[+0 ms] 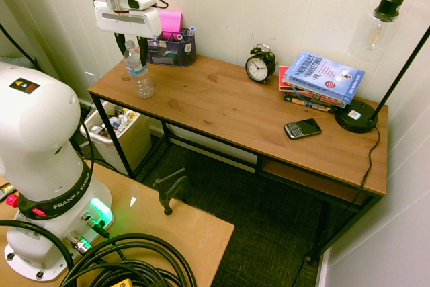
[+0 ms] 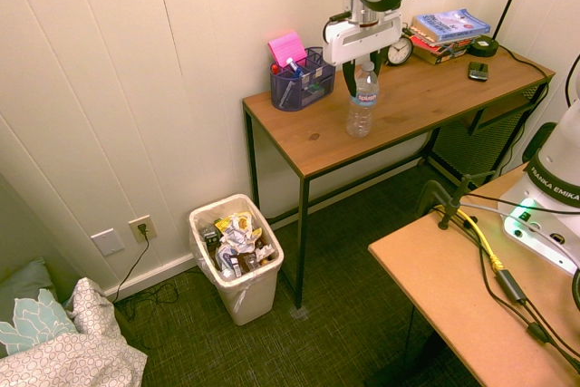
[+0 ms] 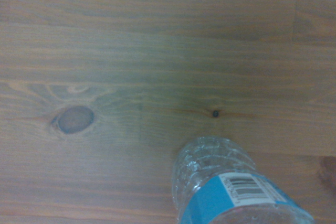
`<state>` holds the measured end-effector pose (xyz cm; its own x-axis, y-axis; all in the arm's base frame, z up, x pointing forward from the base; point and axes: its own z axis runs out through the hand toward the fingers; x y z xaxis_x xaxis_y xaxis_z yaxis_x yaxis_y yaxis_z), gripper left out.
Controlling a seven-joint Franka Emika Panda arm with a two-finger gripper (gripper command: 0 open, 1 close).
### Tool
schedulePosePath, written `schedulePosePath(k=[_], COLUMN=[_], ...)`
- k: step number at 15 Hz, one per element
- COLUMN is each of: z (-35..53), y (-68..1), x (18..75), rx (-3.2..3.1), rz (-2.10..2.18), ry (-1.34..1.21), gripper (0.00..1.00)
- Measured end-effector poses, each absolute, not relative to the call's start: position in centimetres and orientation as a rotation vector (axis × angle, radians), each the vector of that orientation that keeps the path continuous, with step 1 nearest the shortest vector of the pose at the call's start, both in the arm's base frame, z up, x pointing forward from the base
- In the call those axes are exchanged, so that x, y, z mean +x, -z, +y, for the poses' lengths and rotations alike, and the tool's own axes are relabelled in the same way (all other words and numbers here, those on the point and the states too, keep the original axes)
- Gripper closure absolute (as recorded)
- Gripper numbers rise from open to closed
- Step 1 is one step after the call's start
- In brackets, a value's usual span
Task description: Throw the bottle in the trash bin
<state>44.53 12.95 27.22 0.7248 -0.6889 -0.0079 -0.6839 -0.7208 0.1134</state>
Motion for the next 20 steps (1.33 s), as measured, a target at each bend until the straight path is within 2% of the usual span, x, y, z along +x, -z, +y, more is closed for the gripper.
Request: schedulePosePath(k=[6, 13, 20], z=[15.8, 26.0, 35.3], y=[-29.4, -34.3, -32.1], x=[44.9, 46.3, 49.4], rx=[2.861, 2.899, 2.965], rz=[-1.092, -0.94, -0.76], ry=[0.016, -0.178, -0.25], gripper=[1.0, 1.0, 1.0])
